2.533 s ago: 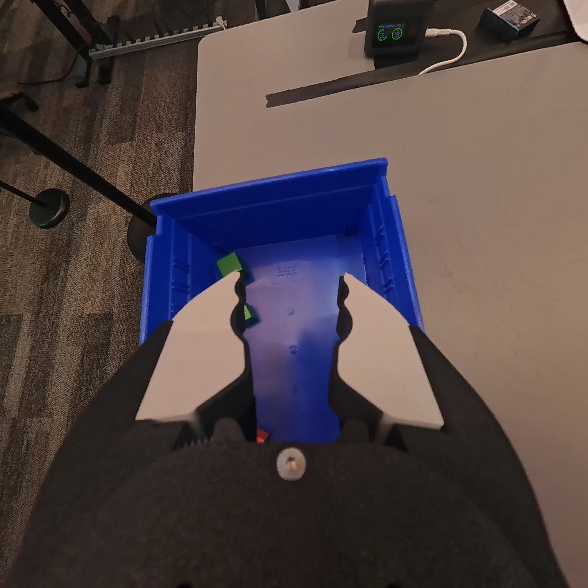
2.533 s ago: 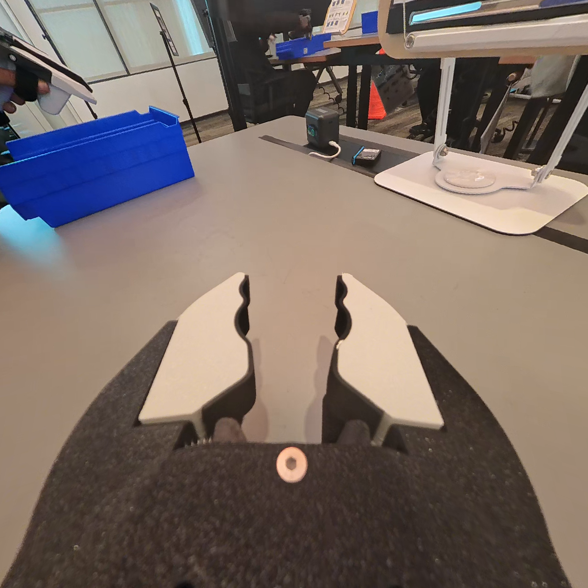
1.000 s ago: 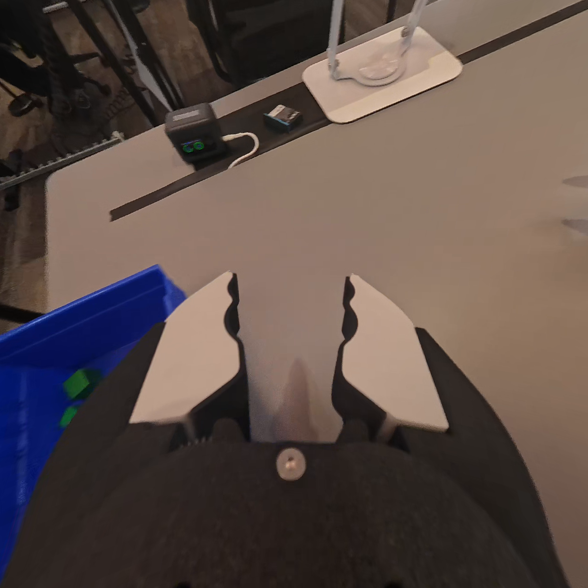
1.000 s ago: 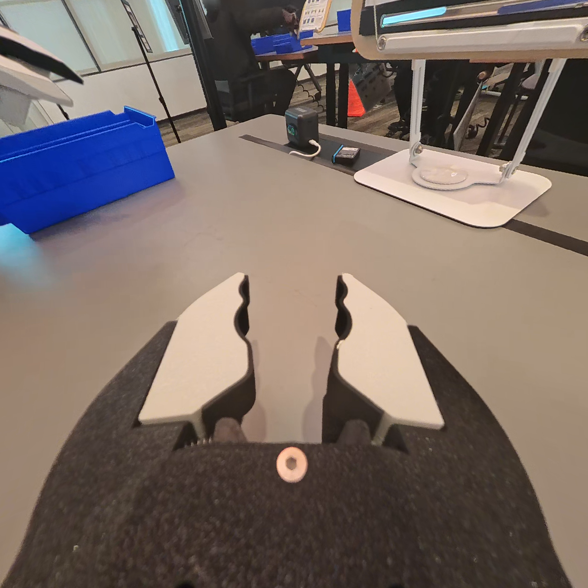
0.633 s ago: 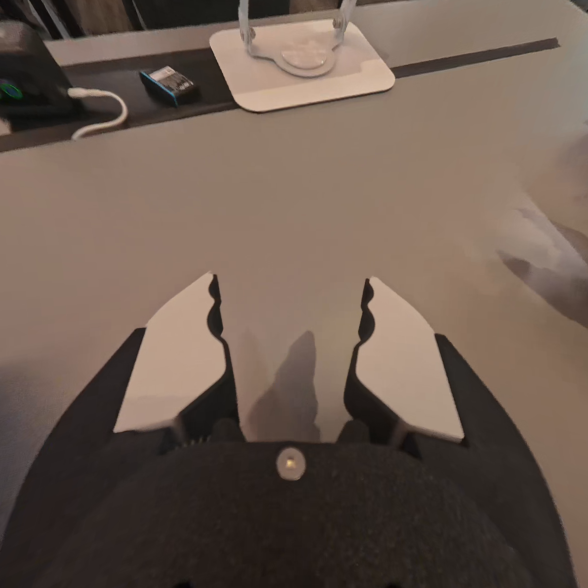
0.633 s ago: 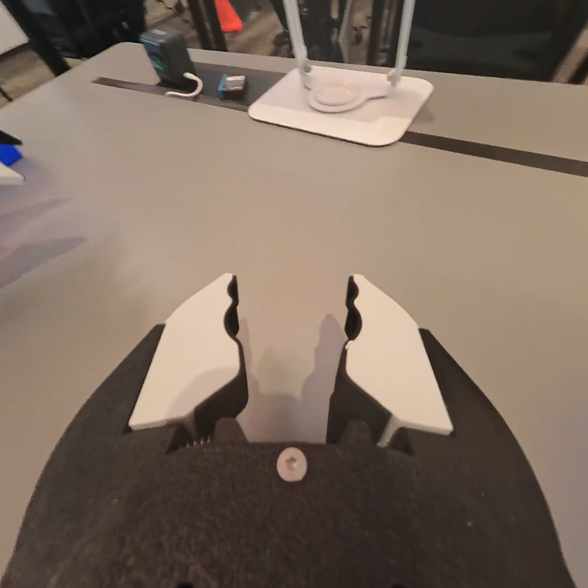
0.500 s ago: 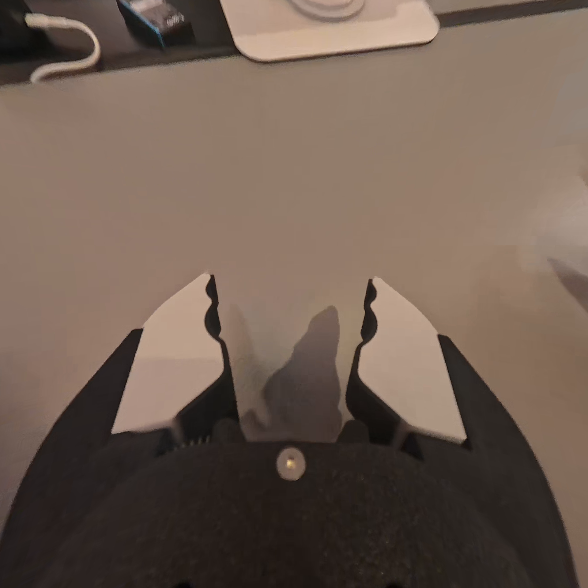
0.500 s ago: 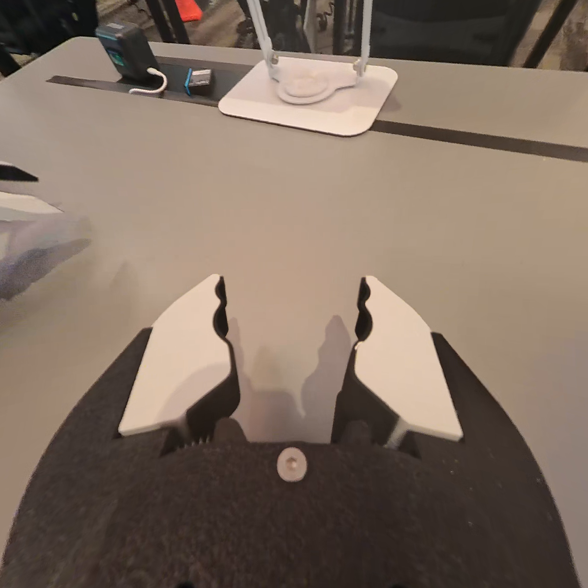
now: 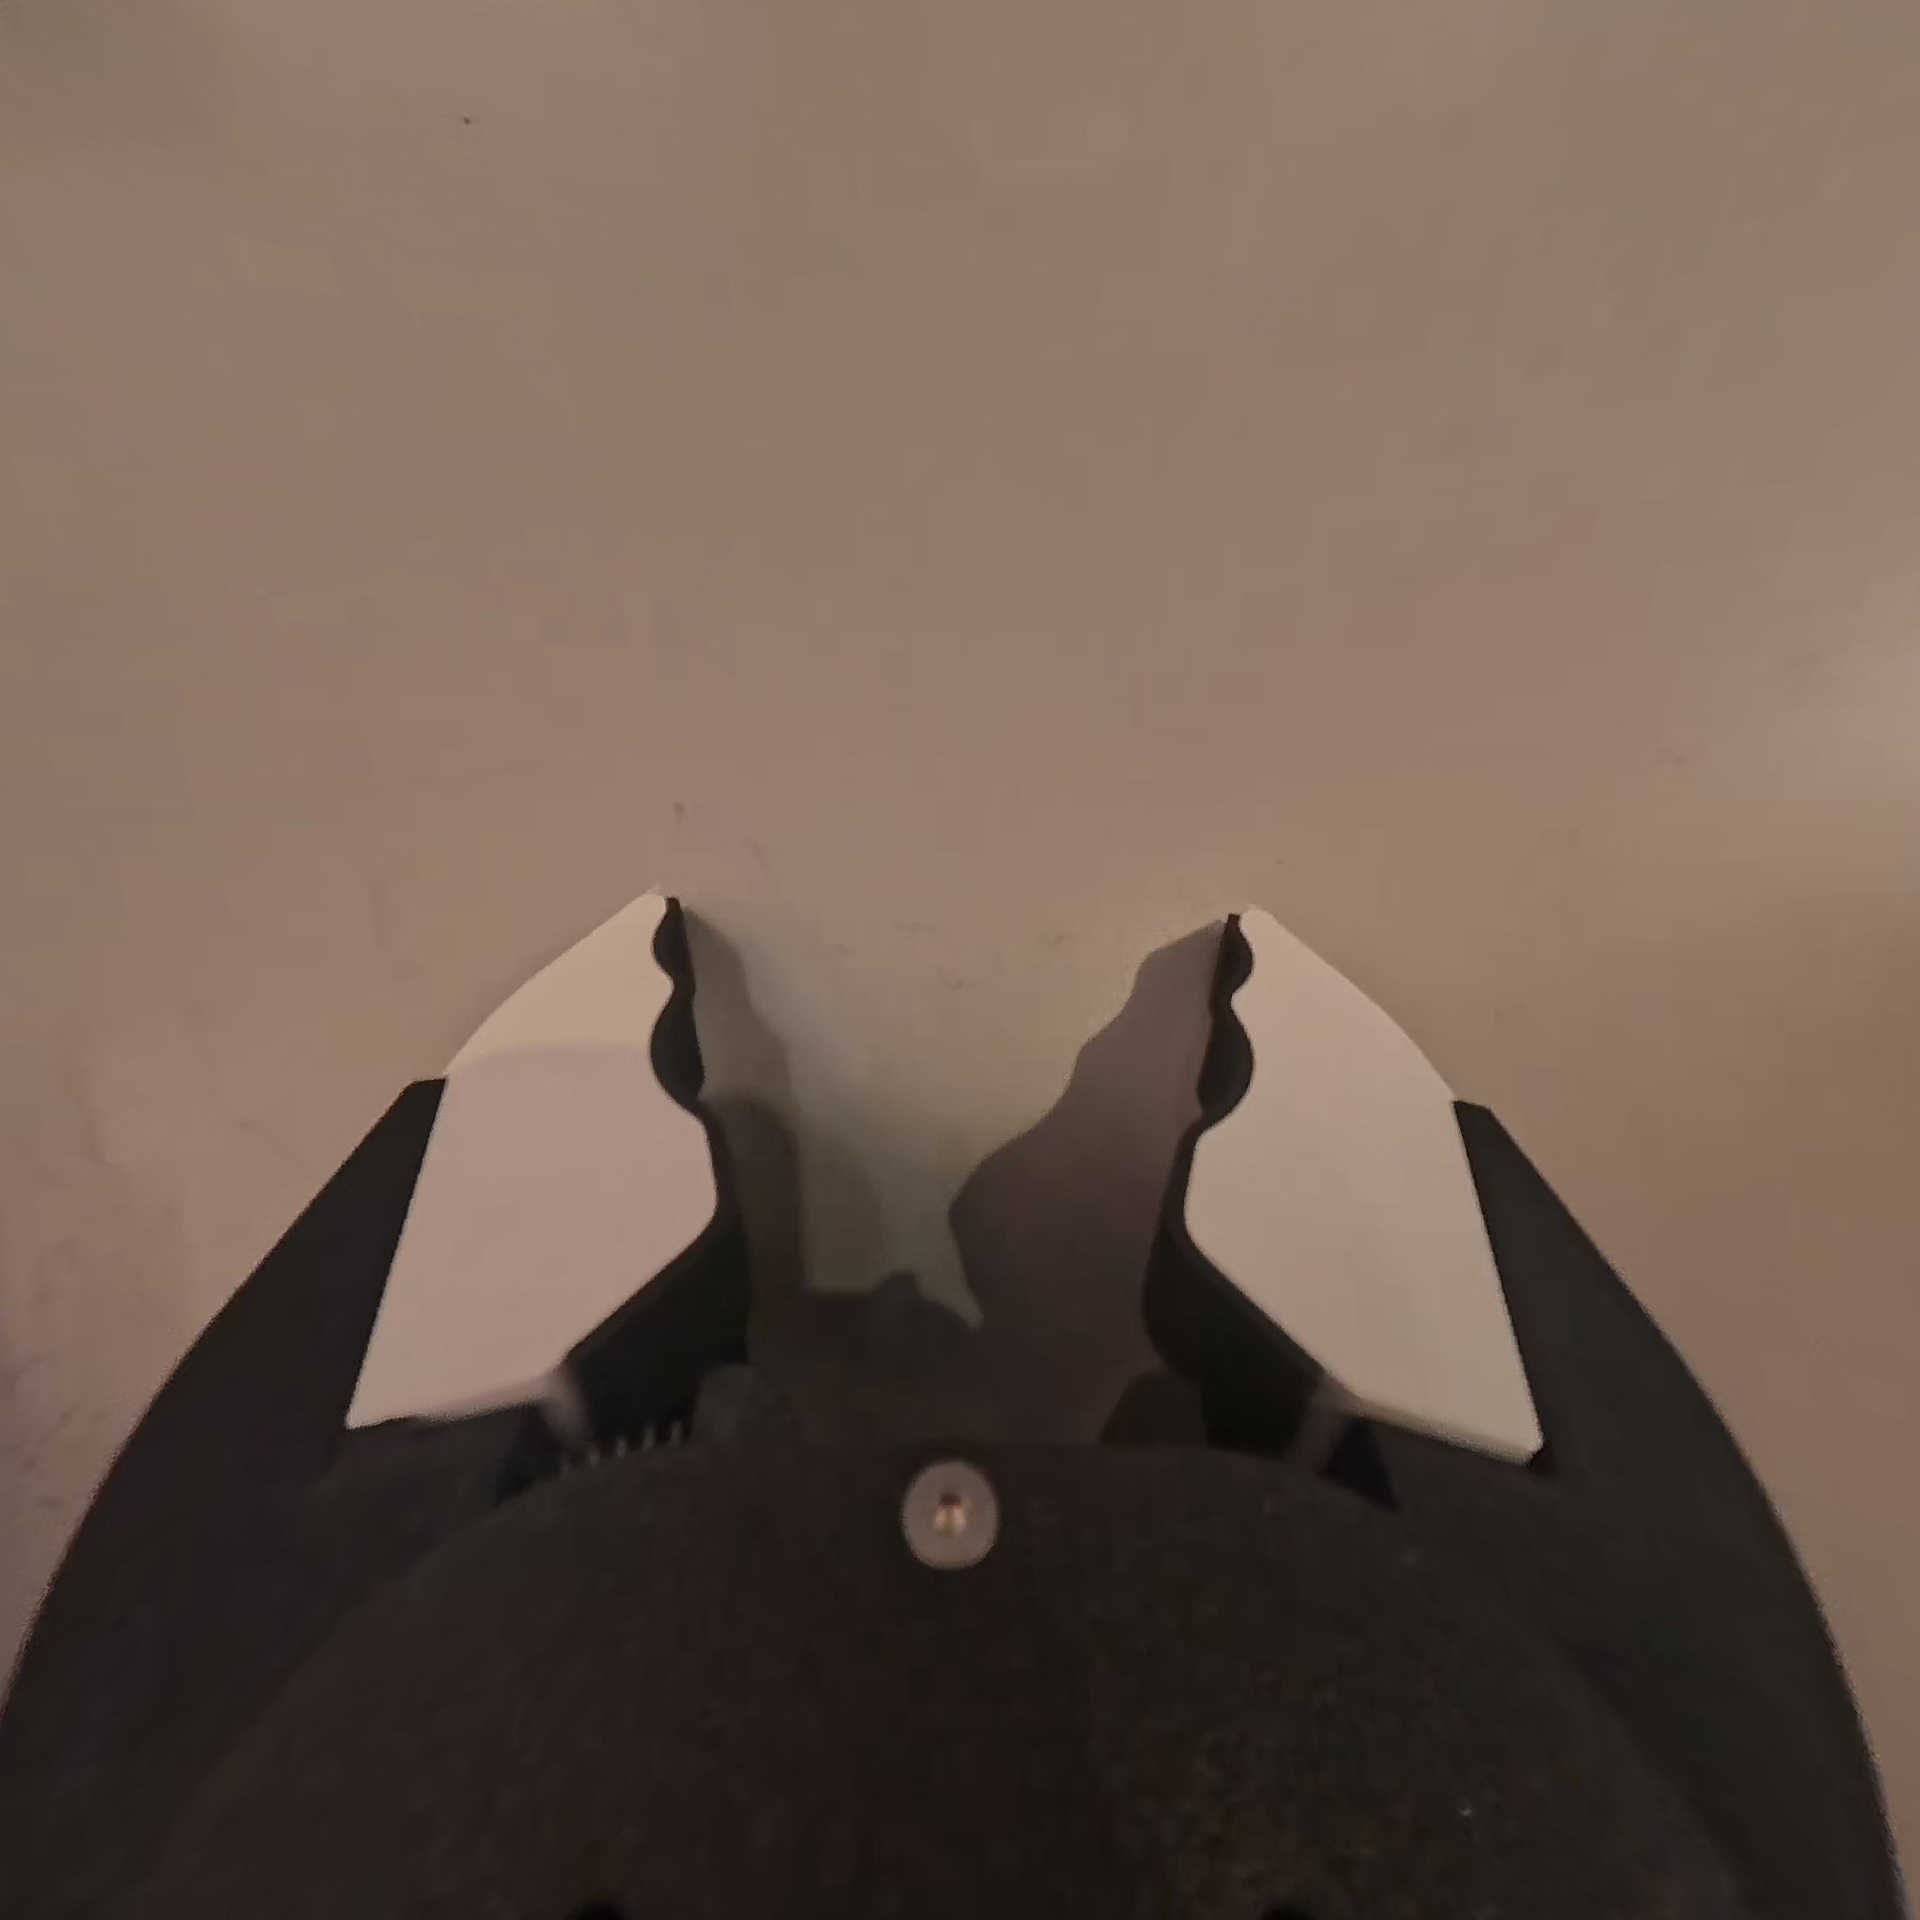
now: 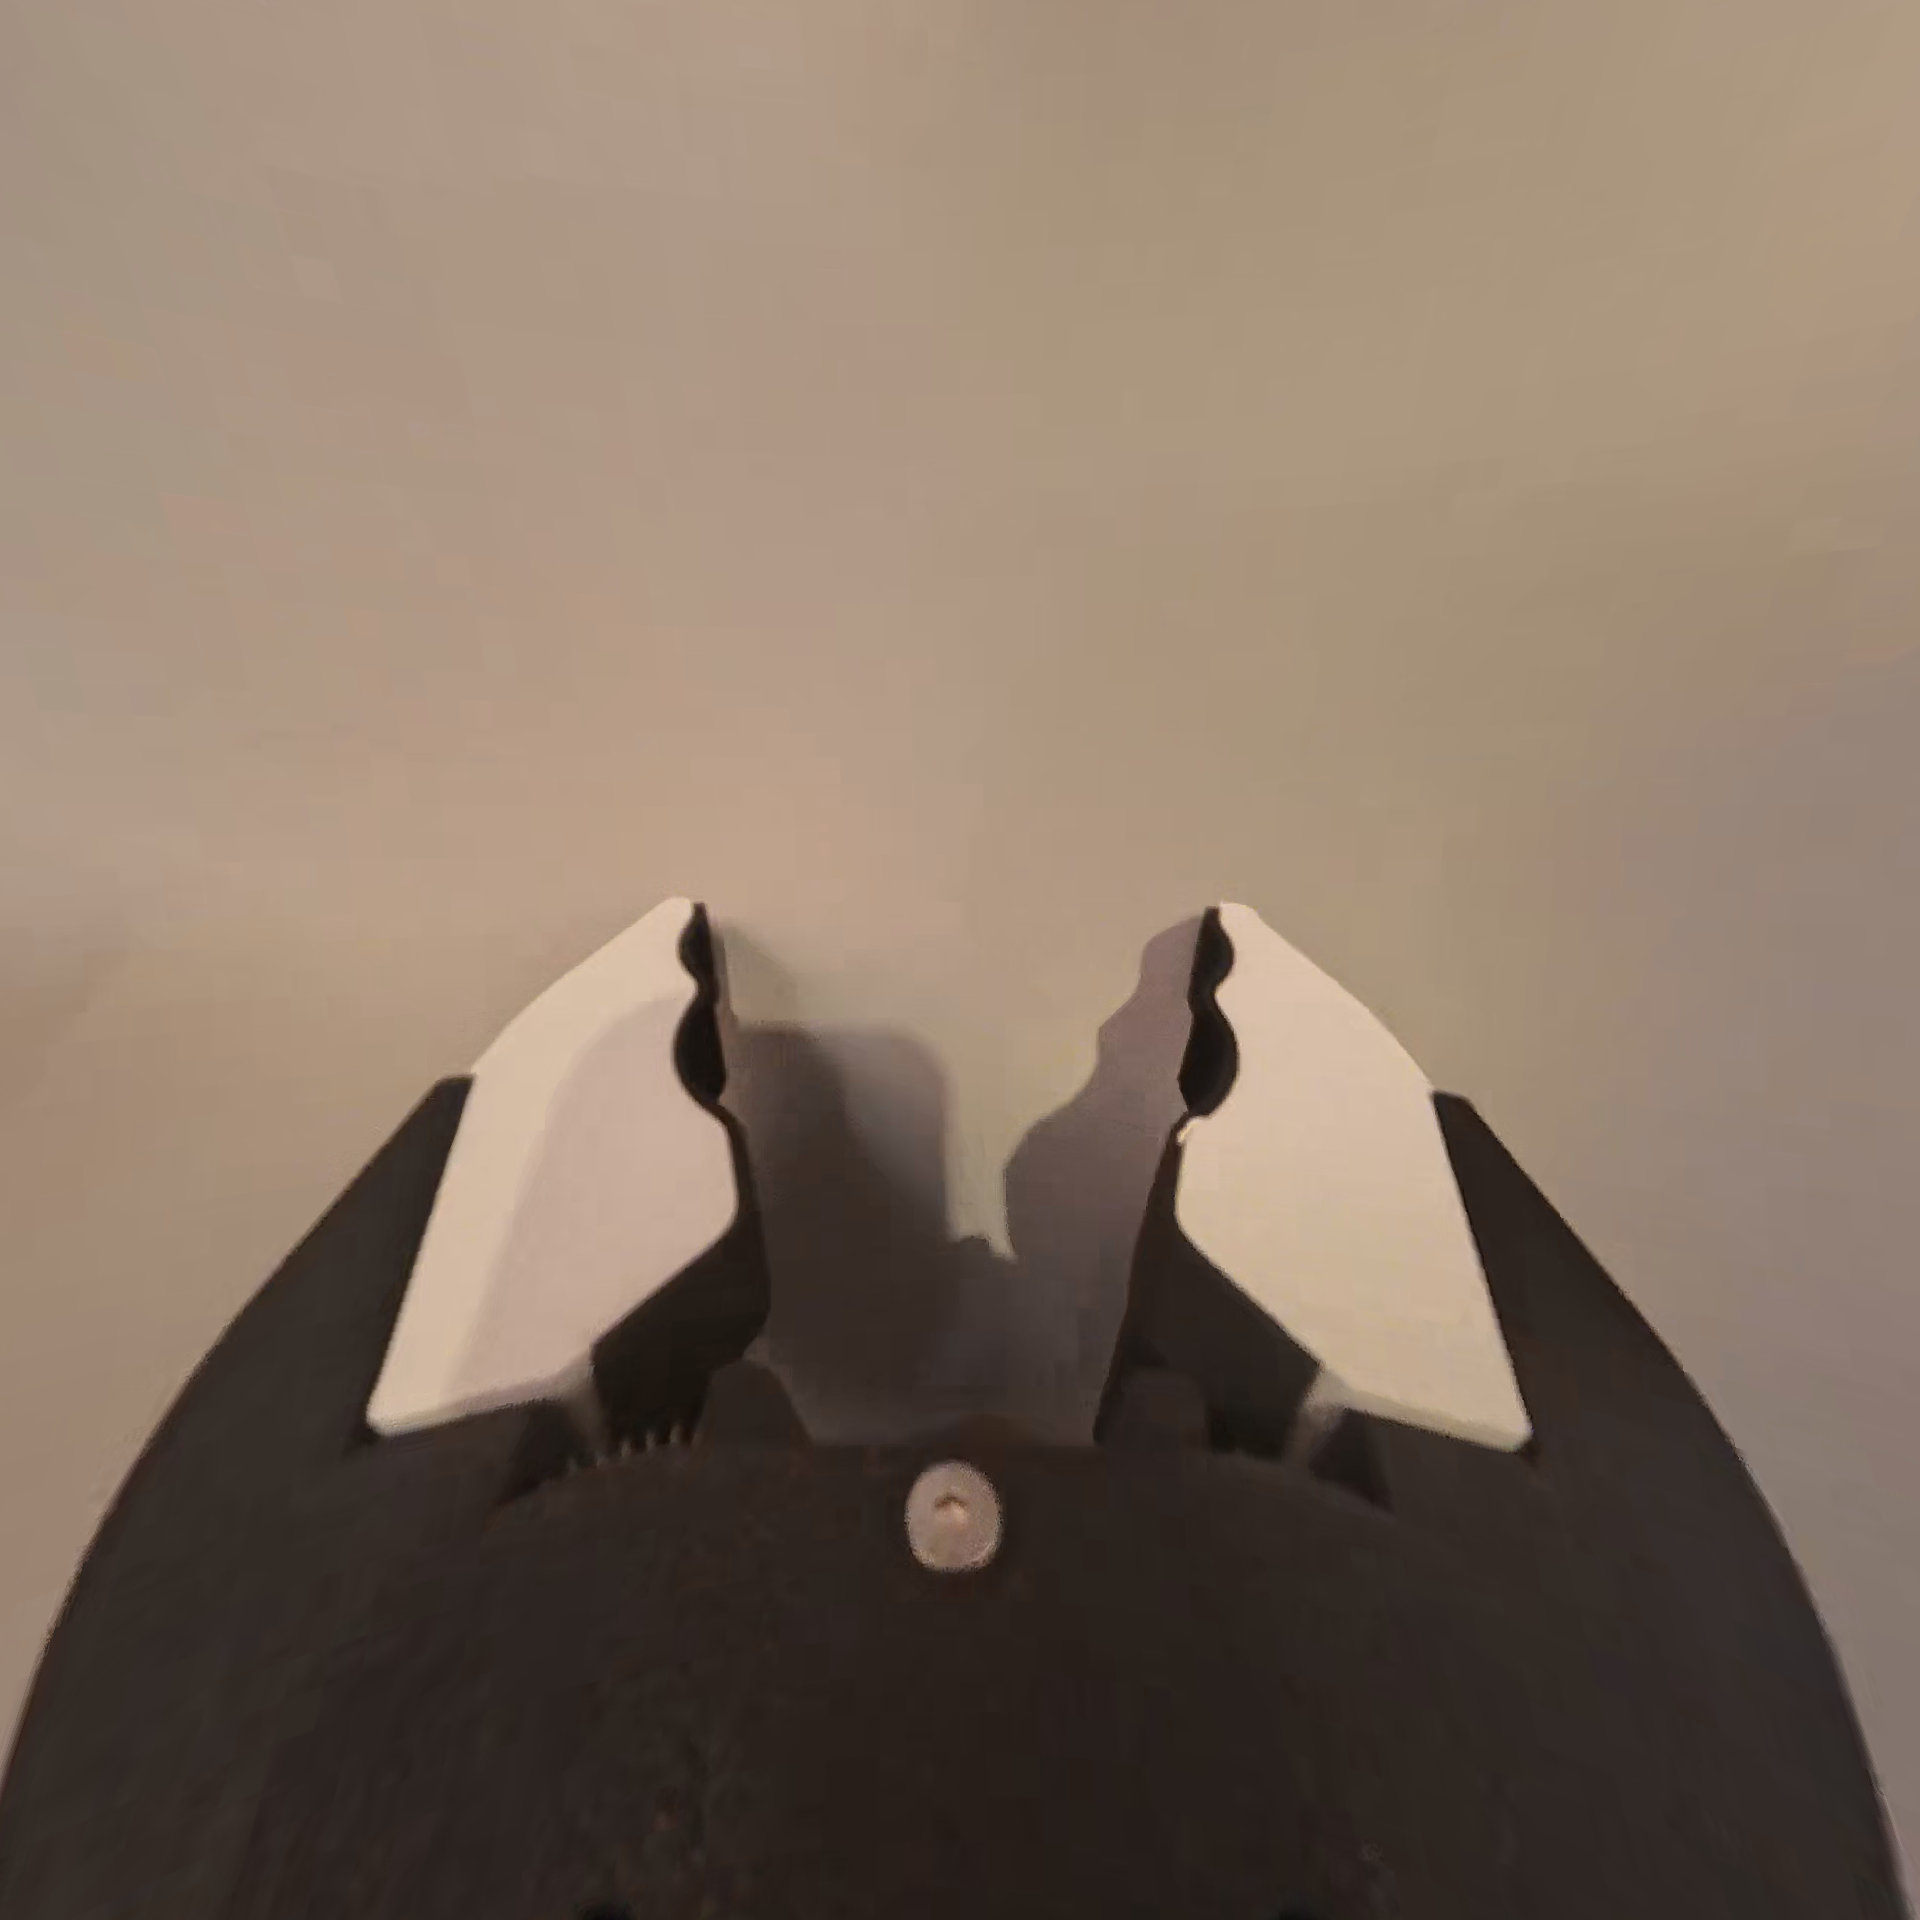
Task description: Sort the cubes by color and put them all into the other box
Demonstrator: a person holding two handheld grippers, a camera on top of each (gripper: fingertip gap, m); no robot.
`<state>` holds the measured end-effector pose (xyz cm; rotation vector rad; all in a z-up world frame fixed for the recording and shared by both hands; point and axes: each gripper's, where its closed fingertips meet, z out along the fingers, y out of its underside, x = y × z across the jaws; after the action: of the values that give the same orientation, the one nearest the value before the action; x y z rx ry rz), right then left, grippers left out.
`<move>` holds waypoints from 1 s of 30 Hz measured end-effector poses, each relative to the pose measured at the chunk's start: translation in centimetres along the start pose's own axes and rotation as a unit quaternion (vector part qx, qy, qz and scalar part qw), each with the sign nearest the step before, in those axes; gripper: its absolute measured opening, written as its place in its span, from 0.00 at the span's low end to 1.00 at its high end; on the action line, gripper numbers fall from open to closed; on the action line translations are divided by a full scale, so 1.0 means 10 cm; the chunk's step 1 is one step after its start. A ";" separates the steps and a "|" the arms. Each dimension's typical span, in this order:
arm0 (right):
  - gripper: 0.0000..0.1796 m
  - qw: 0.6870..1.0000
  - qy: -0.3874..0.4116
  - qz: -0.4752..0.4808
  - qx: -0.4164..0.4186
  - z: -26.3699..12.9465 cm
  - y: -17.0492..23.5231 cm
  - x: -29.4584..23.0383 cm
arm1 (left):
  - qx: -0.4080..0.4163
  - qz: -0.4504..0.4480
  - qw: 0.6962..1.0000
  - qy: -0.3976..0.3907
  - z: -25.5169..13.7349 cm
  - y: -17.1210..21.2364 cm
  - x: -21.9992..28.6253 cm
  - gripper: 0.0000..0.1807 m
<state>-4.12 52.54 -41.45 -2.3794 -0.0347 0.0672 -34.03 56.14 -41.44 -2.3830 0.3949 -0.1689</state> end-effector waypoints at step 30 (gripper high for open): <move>0.51 1.000 0.028 0.001 -0.006 0.02 0.01 0.04 | -0.018 -0.019 0.999 -0.020 -0.12 0.21 0.10 0.71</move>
<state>-3.75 52.59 -41.70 -2.3920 -0.0067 0.0012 -33.82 53.57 -41.95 -2.4273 0.3369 -0.1329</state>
